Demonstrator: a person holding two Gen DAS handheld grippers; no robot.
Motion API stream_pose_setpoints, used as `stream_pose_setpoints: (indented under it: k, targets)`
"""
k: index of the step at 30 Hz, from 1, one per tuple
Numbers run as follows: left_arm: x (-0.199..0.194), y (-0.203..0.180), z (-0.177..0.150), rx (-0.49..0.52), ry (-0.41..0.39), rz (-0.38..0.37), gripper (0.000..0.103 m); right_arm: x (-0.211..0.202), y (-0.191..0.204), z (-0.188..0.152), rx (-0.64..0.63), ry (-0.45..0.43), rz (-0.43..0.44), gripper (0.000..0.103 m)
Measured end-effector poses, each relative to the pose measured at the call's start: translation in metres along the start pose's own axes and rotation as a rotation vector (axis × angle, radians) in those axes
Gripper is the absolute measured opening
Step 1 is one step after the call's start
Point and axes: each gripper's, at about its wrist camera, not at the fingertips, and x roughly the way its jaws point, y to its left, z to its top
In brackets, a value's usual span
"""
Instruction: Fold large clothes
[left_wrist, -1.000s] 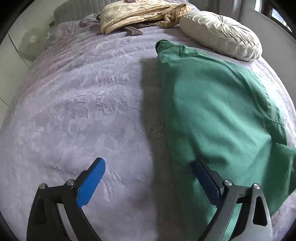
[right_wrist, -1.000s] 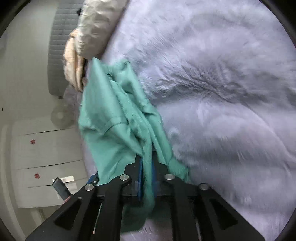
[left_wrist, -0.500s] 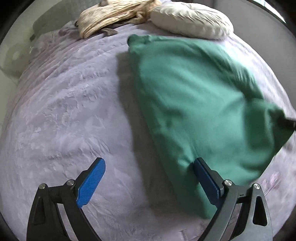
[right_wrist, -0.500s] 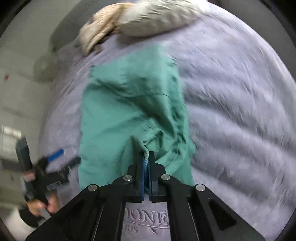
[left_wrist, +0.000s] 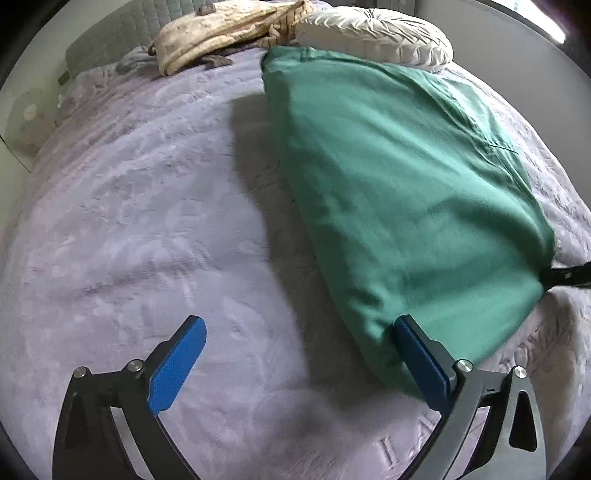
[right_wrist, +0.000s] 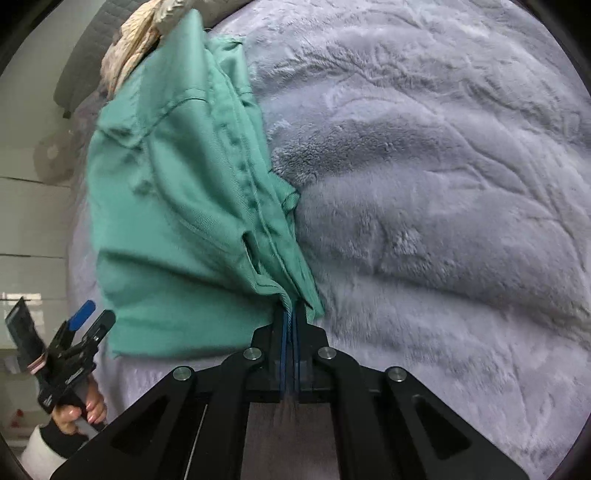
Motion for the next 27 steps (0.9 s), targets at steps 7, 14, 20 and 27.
stream_pose_setpoints:
  k: [7,14,20,27]
  targets:
    - [-0.015,0.049,-0.011,-0.118,0.088,0.036,0.102,-0.064,0.000,0.002,0.060,-0.117,-0.138,0.002]
    - [-0.016,0.061,0.054,-0.250,0.013,-0.048,0.102,-0.086,0.048,0.052,-0.023,-0.227,-0.042,0.003]
    - [0.018,0.023,0.110,-0.184,-0.022,-0.032,0.102,-0.041,0.117,0.101,-0.159,-0.218,-0.013,0.003]
    - [0.058,0.027,0.108,-0.246,0.039,-0.048,0.103,0.026,0.073,0.141,-0.083,-0.114,-0.108,0.000]
